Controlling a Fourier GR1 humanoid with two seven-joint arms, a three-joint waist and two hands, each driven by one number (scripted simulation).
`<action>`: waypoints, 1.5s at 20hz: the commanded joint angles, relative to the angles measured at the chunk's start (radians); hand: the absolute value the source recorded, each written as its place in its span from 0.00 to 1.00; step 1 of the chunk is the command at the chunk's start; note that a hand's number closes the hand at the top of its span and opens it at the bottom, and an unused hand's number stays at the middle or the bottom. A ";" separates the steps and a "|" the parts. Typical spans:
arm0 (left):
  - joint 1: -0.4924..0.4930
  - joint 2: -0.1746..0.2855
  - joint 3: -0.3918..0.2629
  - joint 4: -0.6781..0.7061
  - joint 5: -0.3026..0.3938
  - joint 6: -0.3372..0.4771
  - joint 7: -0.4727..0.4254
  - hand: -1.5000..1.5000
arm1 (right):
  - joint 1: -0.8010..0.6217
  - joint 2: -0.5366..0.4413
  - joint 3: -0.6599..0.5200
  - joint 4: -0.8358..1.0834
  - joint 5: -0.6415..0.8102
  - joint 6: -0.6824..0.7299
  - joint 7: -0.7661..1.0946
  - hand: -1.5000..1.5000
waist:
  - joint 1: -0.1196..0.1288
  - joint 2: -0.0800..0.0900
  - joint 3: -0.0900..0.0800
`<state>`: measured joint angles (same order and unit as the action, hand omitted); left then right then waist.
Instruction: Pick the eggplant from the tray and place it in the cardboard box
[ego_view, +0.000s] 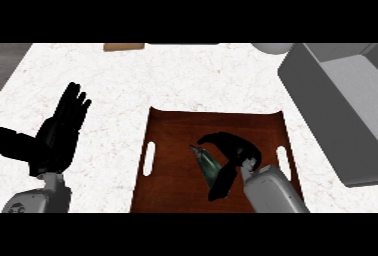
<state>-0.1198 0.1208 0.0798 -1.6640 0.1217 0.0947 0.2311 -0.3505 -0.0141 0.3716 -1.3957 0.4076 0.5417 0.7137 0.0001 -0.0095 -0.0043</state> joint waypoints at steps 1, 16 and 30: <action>-0.026 0.030 0.048 0.043 0.030 -0.031 -0.004 0.50 | 0.035 -0.007 0.021 0.007 0.027 0.018 -0.090 1.00 | 0.001 0.010 0.004; 0.033 -0.002 -0.005 -0.044 -0.003 -0.010 0.036 0.50 | -0.142 -0.084 0.145 -0.002 0.483 -0.297 -0.198 1.00 | 0.005 0.006 0.005; 0.010 -0.019 -0.008 -0.032 -0.023 0.008 0.028 0.50 | -0.226 -0.073 0.099 -0.326 0.587 -0.163 -0.152 1.00 | -0.003 0.007 0.004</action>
<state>-0.0985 0.0971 0.0768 -1.6775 0.0988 0.1029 0.2287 -0.5652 -0.0810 0.5188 -1.6011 0.9990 0.3062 0.5341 -0.0023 -0.0028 -0.0003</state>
